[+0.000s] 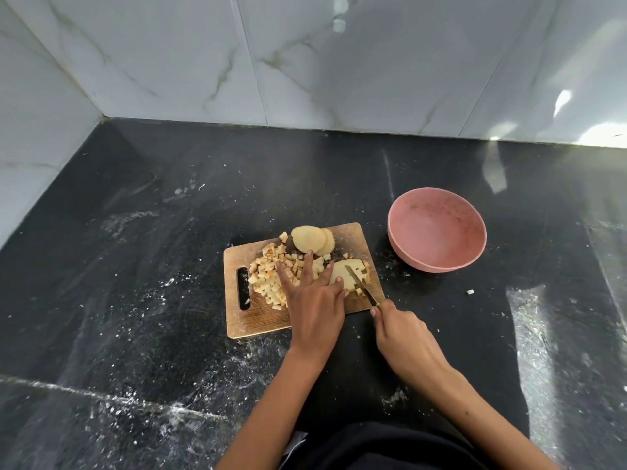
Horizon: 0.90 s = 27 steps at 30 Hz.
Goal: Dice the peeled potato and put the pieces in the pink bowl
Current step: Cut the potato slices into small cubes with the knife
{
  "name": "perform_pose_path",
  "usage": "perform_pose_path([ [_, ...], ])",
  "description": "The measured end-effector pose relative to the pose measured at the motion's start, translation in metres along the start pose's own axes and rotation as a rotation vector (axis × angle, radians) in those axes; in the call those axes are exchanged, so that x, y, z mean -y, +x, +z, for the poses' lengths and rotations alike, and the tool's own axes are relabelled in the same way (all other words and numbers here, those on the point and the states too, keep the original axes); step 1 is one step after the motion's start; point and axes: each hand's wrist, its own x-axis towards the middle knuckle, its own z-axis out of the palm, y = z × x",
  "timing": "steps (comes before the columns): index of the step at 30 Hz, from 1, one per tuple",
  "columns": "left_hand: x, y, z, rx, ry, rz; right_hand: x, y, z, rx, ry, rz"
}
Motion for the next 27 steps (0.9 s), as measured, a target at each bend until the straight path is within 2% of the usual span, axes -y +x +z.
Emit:
perform_pose_path([
  [15, -0.001, 0.0, 0.003, -0.01, 0.036, -0.007, 0.021, 0.014, 0.009, 0.009, 0.024, 0.064],
  [23, 0.0, 0.003, 0.004, -0.035, 0.025, -0.02, 0.037, 0.029, 0.016, 0.007, -0.074, 0.136],
  [27, -0.001, 0.003, 0.003, -0.023, 0.027, -0.025, 0.029, 0.02, 0.017, 0.075, -0.153, 0.161],
])
